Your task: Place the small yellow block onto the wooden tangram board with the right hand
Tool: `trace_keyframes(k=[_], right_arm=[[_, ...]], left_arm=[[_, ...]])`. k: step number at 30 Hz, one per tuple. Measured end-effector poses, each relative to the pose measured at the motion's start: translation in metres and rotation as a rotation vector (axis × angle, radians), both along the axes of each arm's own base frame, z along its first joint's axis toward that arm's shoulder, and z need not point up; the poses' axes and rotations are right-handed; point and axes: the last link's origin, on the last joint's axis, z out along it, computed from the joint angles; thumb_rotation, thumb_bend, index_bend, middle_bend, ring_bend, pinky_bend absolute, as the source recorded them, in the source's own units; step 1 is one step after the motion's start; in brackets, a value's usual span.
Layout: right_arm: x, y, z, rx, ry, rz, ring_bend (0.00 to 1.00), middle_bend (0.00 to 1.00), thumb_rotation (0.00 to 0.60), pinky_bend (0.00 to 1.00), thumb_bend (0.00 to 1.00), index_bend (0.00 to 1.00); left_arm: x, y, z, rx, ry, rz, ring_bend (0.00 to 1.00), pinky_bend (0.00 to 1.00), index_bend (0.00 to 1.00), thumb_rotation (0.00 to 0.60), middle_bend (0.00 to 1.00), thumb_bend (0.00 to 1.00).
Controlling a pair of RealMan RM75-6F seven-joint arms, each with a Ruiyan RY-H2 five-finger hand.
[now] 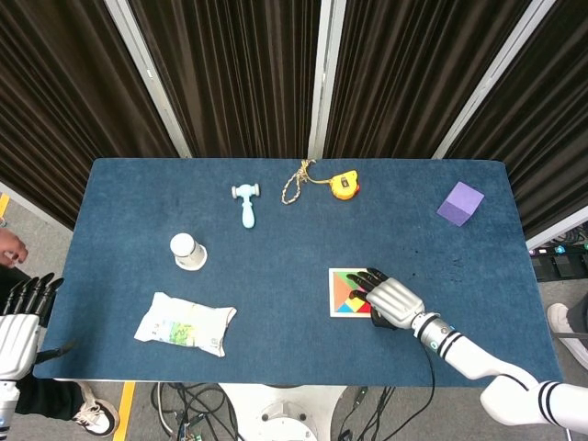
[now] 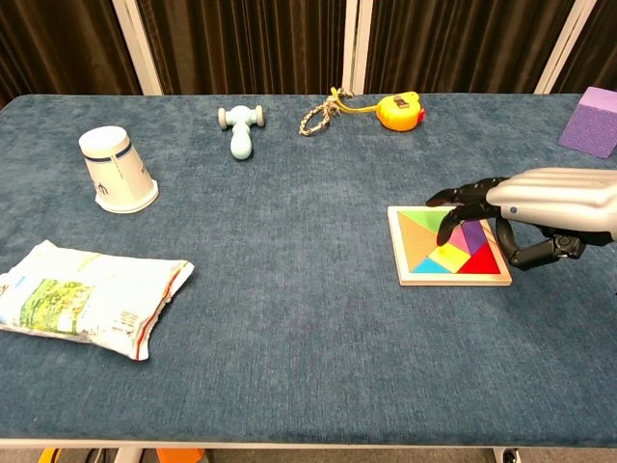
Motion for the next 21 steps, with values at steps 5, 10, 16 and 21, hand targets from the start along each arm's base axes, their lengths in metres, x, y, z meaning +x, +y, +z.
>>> trace_keyframes(k=[5, 10, 16, 21], right_arm=[[0.001, -0.001, 0.014, -0.04, -0.017, 0.01, 0.0, 0.0, 0.392, 0.0, 1.0, 0.2], [-0.008, 0.004, 0.041, -0.176, -0.021, 0.018, 0.0, 0.0, 0.502, 0.0, 0.61, 0.0], [-0.05, 0.047, 0.088, -0.414, -0.035, -0.114, 0.0, 0.0, 0.584, 0.0, 0.07, 0.0], [-0.092, 0.099, 0.123, -0.587, -0.01, -0.295, 0.0, 0.0, 0.591, 0.0, 0.0, 0.0]], left_arm=[[0.0, 0.0, 0.001, 0.004, 0.0, -0.002, 0.0, 0.05, 0.1, 0.6, 0.04, 0.0], [0.001, 0.0, 0.002, 0.014, -0.005, -0.001, 0.0, 0.05, 0.1, 0.6, 0.04, 0.0], [0.002, 0.0, 0.004, 0.016, -0.007, -0.008, 0.0, 0.05, 0.1, 0.6, 0.04, 0.0], [0.005, 0.001, 0.003, 0.013, -0.004, -0.019, 0.0, 0.05, 0.1, 0.6, 0.04, 0.0]])
